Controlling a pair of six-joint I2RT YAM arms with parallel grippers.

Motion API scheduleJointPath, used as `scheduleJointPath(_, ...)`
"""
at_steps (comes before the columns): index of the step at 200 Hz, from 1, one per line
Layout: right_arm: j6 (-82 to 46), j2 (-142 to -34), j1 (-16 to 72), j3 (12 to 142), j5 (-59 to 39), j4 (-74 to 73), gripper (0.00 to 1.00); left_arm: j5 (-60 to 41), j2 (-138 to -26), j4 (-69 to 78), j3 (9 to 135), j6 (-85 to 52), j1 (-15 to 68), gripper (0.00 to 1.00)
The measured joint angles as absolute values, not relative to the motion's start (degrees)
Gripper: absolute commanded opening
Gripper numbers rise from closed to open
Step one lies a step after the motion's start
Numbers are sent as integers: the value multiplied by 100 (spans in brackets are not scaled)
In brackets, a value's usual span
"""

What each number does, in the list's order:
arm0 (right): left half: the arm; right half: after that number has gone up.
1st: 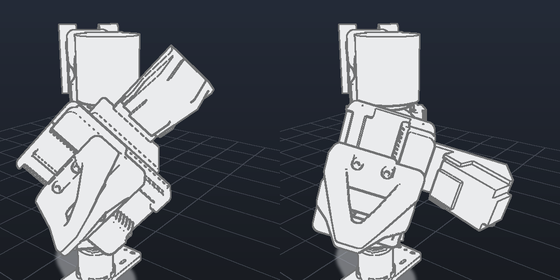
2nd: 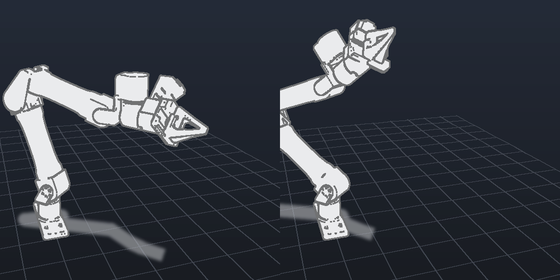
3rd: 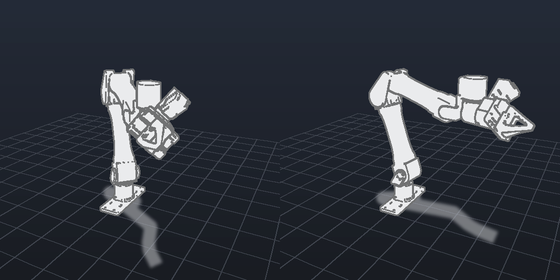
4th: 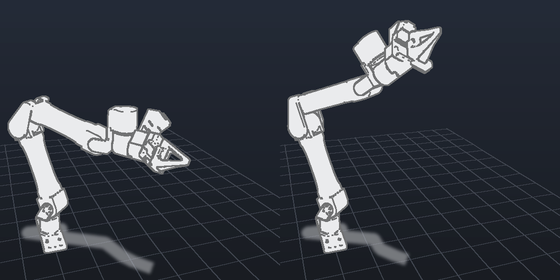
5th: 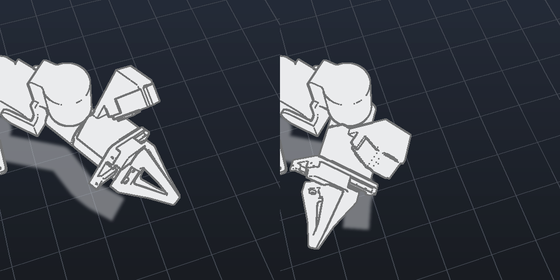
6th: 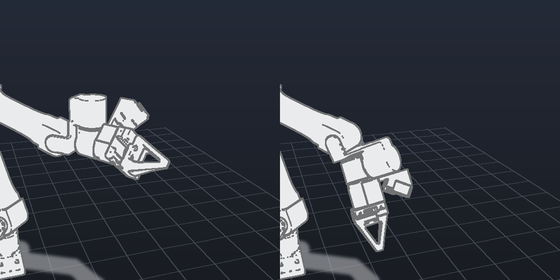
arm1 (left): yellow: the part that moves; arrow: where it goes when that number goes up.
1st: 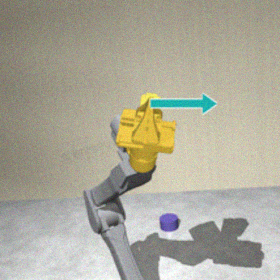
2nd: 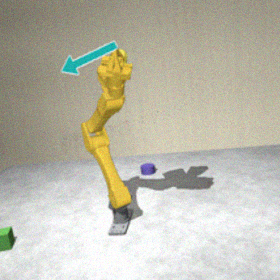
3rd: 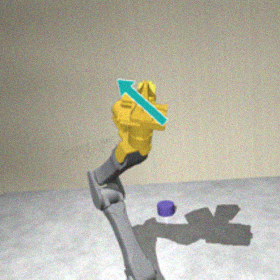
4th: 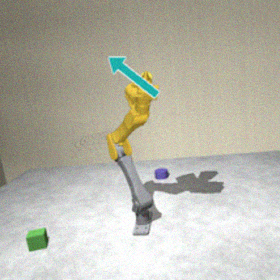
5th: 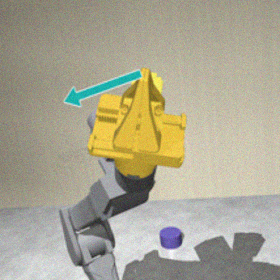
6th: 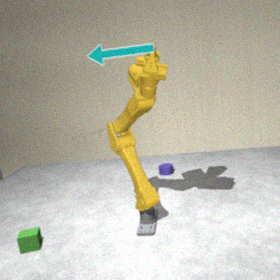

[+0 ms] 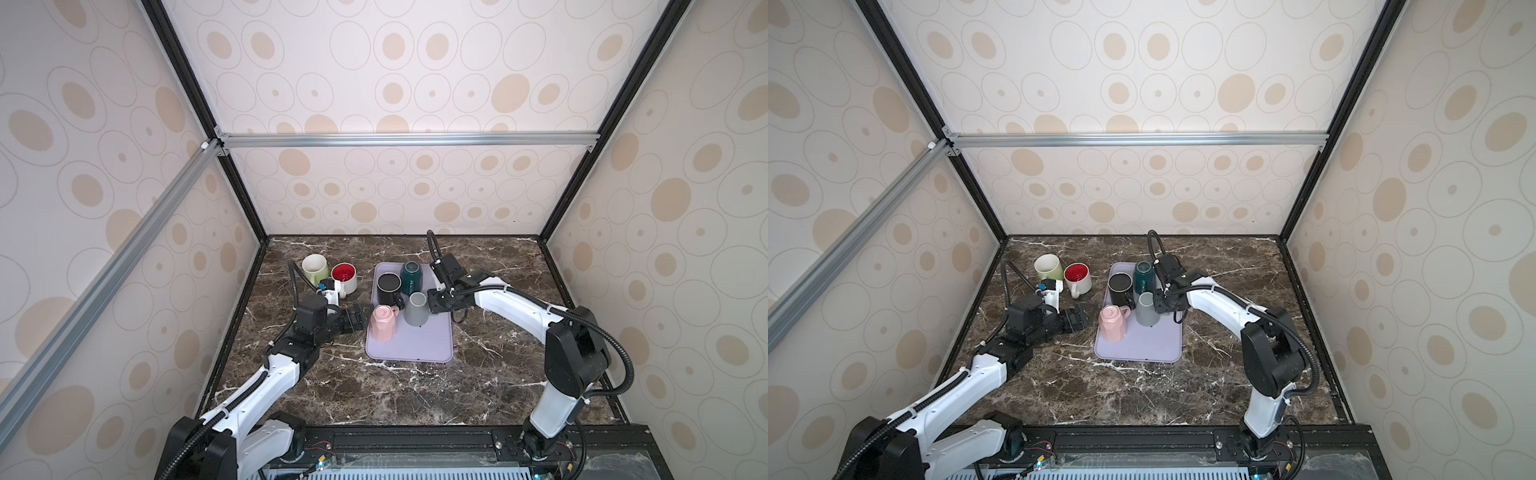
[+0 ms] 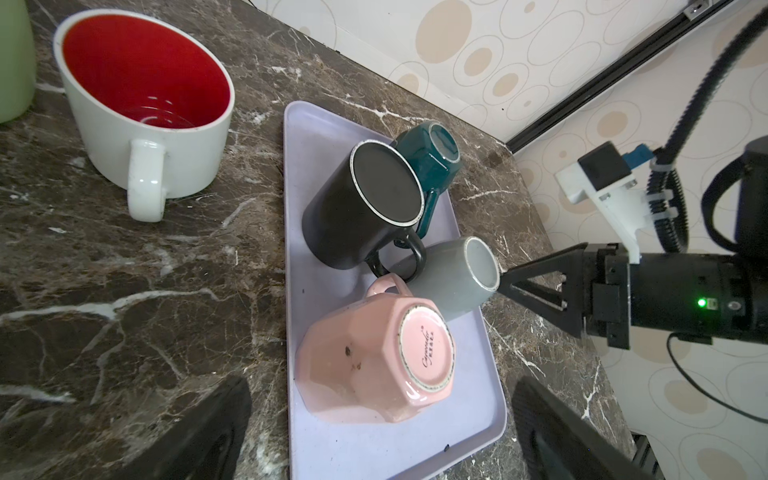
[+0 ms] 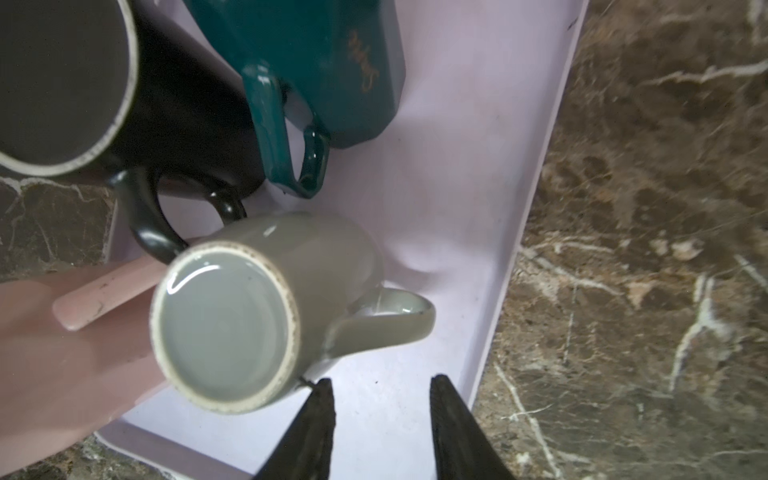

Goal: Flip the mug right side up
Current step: 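Move the right gripper over the upside-down grey mug on the tray, then lower the right gripper onto the grey mug and grasp its rim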

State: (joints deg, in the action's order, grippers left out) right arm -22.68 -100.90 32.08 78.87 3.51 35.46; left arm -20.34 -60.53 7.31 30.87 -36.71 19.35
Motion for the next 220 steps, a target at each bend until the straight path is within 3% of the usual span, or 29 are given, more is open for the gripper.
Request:
scheduleJointPath(132, -2530, -11389, 2958, 9557, 1275, 4431, 100, -2123, -5655, 749, 2991, -3669, 1949, 98)
scheduleJointPath(220, -2644, -11445, 2945, 9161, 1382, 4652, 100, -2130, -5494, 751, 2985, -3669, 2021, 98)
